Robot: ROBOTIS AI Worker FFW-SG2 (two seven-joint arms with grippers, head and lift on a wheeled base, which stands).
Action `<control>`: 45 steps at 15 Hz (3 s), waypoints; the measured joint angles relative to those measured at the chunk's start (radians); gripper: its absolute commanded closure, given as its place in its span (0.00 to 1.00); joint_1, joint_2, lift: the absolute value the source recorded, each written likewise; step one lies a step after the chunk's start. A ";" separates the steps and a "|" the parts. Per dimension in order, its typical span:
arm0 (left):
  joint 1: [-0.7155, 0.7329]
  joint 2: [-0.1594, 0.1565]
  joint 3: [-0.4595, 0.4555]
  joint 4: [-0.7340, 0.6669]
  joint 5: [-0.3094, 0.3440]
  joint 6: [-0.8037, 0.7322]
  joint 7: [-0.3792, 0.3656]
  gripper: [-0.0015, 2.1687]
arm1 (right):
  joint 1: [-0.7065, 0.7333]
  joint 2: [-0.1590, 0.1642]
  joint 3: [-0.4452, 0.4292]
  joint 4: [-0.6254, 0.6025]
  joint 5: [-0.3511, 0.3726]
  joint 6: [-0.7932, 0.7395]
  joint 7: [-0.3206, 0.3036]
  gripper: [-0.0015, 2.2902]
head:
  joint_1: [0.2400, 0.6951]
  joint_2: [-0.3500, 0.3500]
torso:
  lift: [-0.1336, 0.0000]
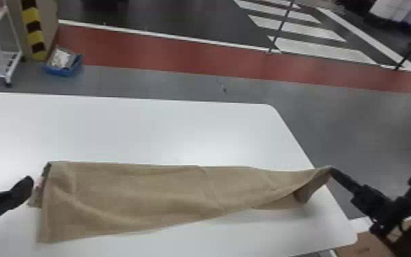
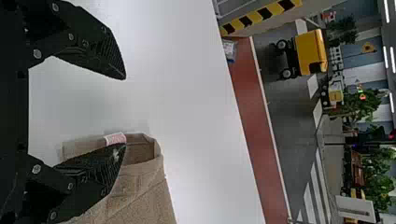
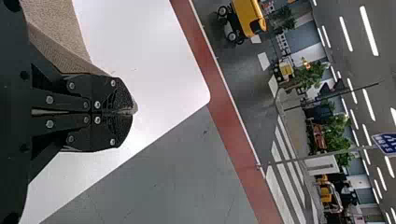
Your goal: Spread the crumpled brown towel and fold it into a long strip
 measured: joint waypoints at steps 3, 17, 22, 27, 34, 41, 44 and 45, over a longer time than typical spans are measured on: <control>0.089 0.010 0.033 -0.107 0.017 0.009 -0.061 0.20 | 0.001 0.000 0.002 0.005 0.001 -0.003 0.000 0.66 | 1.00 0.00 | 0.08; 0.206 0.048 -0.097 -0.151 -0.040 0.014 -0.121 0.36 | 0.022 -0.004 -0.005 0.009 -0.009 0.006 0.008 0.66 | 1.00 0.00 | 0.08; 0.230 0.056 -0.086 -0.150 -0.043 0.015 -0.120 0.36 | 0.025 -0.001 -0.005 0.011 -0.012 0.003 0.012 0.66 | 1.00 0.00 | 0.08; 0.238 0.060 -0.074 -0.148 -0.042 0.020 -0.130 0.36 | 0.034 0.000 -0.007 0.009 -0.018 0.001 0.012 0.66 | 1.00 0.00 | 0.08; 0.227 0.054 -0.084 -0.125 -0.038 0.024 -0.136 0.36 | 0.037 0.002 -0.004 0.002 -0.018 0.003 0.012 0.66 | 1.00 0.00 | 0.08; 0.222 0.058 -0.073 -0.137 -0.038 0.019 -0.178 0.89 | 0.037 0.004 -0.007 -0.006 -0.020 0.002 0.012 0.66 | 1.00 0.00 | 0.08; 0.229 0.057 -0.033 -0.187 0.015 0.018 -0.197 0.89 | 0.036 0.003 -0.009 -0.020 -0.025 0.005 0.013 0.66 | 1.00 0.00 | 0.08; 0.230 0.056 -0.020 -0.203 0.036 0.021 -0.201 0.89 | 0.036 0.003 -0.012 -0.028 -0.026 0.008 0.013 0.66 | 1.00 0.00 | 0.08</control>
